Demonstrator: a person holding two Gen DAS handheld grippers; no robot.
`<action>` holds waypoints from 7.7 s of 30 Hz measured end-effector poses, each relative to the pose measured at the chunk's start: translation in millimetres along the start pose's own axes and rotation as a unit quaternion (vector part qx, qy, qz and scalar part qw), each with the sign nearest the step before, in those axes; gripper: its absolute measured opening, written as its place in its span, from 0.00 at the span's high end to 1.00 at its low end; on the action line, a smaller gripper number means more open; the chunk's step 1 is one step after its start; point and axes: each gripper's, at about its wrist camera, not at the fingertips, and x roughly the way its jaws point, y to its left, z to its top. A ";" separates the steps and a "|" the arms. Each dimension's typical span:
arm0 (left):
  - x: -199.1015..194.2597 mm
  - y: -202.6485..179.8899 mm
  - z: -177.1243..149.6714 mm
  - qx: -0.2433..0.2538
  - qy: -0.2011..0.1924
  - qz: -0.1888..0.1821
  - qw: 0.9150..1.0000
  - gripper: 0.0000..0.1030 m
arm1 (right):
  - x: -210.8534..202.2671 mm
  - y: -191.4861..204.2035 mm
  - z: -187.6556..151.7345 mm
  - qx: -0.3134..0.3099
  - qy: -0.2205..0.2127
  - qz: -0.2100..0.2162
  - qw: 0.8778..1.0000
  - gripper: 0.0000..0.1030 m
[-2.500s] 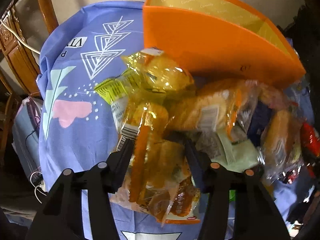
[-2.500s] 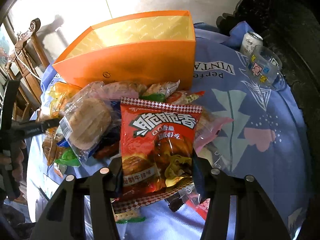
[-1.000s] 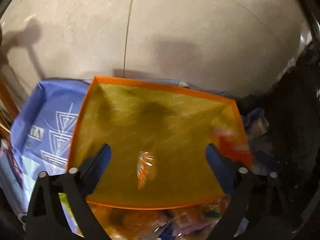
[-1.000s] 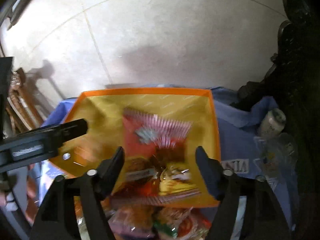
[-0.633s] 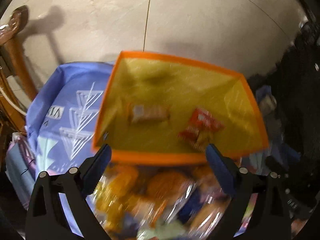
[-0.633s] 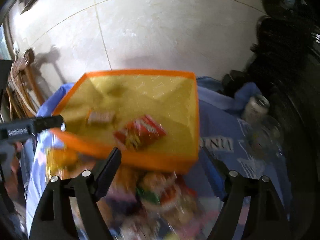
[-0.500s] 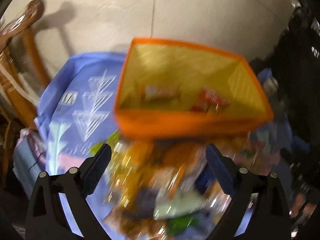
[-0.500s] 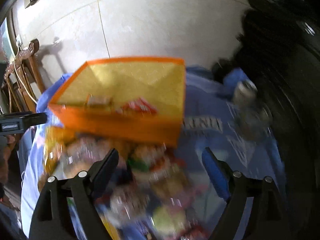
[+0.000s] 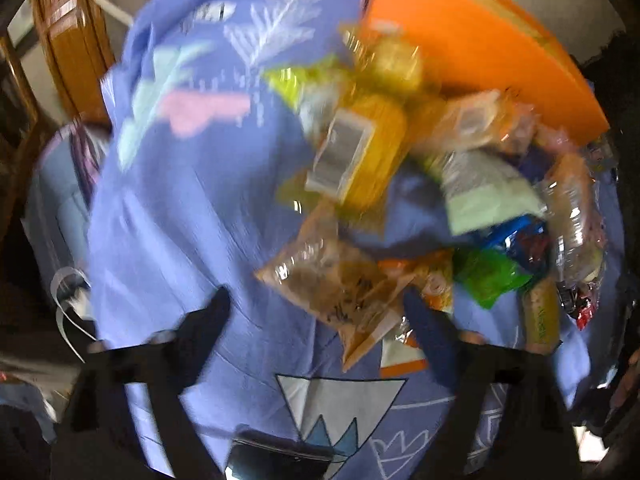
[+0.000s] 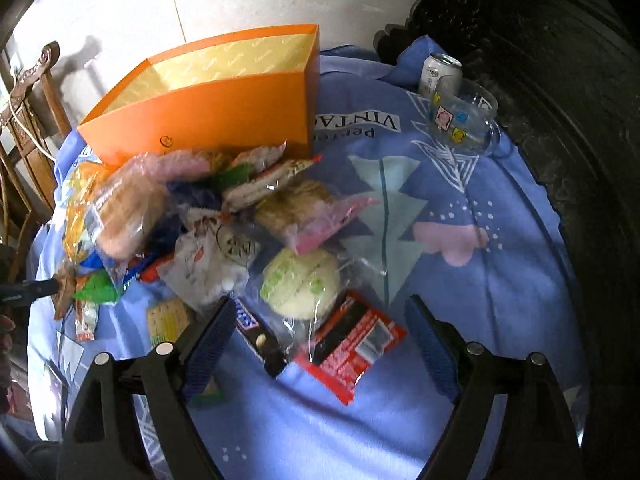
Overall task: Organize snacks
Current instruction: 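Return both tools to the pile and grasp the peanut bag with the left tool, then lift the peanut bag with the left tool while the right tool grasps a white bun, then carry the peanut bag and white bun over the orange box and open both tools, then grasp the red chocolate wrapper with the right tool while the left tool grasps a yellow cake pack, then lift both held snacks over the orange box and open both tools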
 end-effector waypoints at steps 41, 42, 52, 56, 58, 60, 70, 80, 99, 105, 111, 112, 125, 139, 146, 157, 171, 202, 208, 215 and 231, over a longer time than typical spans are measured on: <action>-53.6 -49.5 11.8 0.028 -0.055 -0.059 0.996 0.64 | -12.3 -7.7 13.8 0.047 0.028 0.058 0.997 0.50; -63.2 -53.0 18.0 0.031 -0.064 -0.062 0.996 0.64 | -19.8 -7.1 17.2 0.043 0.018 0.059 0.997 0.50; -84.9 -75.8 59.7 0.051 -0.092 -0.084 0.991 0.64 | 5.9 -0.9 53.8 0.018 0.058 0.071 0.996 0.64; -67.3 -80.5 58.2 0.046 -0.071 -0.090 0.992 0.64 | 32.0 -7.7 50.4 0.037 0.067 0.078 0.994 0.59; -60.7 -82.2 60.4 0.047 -0.065 -0.089 0.993 0.64 | 43.3 -7.9 55.8 0.050 0.078 0.093 0.991 0.52; -58.1 -82.7 62.3 0.045 -0.064 -0.089 0.993 0.64 | 54.1 -1.1 60.7 0.040 0.088 0.087 0.992 0.41; -49.9 -78.2 64.2 0.040 -0.052 -0.091 0.994 0.64 | 57.8 10.7 66.0 0.044 0.116 0.091 0.988 0.58; -97.1 -99.3 92.3 0.082 -0.101 -0.111 0.985 0.63 | -31.5 14.2 122.6 0.040 -0.013 0.166 0.985 0.59; -67.1 -154.4 210.5 0.066 -0.154 -0.070 0.983 0.06 | 12.8 40.0 213.5 0.030 -0.098 0.117 0.988 0.29; -72.1 -136.4 157.5 0.093 -0.141 -0.055 0.984 0.06 | 9.2 7.6 153.9 0.044 -0.066 0.099 0.992 0.27; -70.6 -99.2 98.6 0.096 -0.120 -0.037 0.987 0.06 | 8.1 -13.2 87.1 0.052 -0.028 0.070 0.996 0.25; -68.2 -89.7 88.8 0.093 -0.115 -0.030 0.989 0.06 | 7.6 -15.7 79.6 0.058 -0.024 0.070 0.996 0.25; -18.3 -25.4 39.3 0.050 -0.060 0.011 0.997 0.06 | 4.0 -18.8 12.1 0.058 0.009 0.039 0.998 0.25; 41.1 -37.0 63.8 0.069 -0.016 0.044 0.997 0.41 | 33.0 -23.1 -29.4 0.041 0.065 0.010 0.997 0.25; 34.0 -42.3 62.1 0.070 -0.026 0.044 0.996 0.71 | 71.2 -13.4 -25.7 0.080 0.098 -0.033 0.991 0.56; -8.6 -31.0 42.2 0.063 -0.041 -0.002 0.997 0.87 | 15.8 -9.9 -13.8 0.079 0.079 0.014 0.994 0.58; 28.9 -51.0 71.7 0.081 -0.004 0.005 0.997 0.52 | 22.3 -8.7 -8.3 0.063 0.096 0.041 0.993 0.58; -9.3 -40.6 65.3 0.107 -0.025 -0.008 0.994 0.58 | 12.6 26.0 66.9 0.012 0.055 0.105 0.993 0.58; 0.5 -51.3 81.2 0.127 -0.030 -0.004 0.991 0.36 | 18.3 20.7 62.5 0.020 0.062 0.104 0.992 0.58; 38.1 -42.0 107.0 0.116 -0.009 0.016 0.993 0.60 | 16.7 18.1 62.5 0.025 0.061 0.103 0.993 0.58; -103.9 -71.1 107.9 0.136 -0.114 -0.060 0.982 0.67 | -32.0 33.4 114.3 -0.001 -0.021 0.147 0.989 0.58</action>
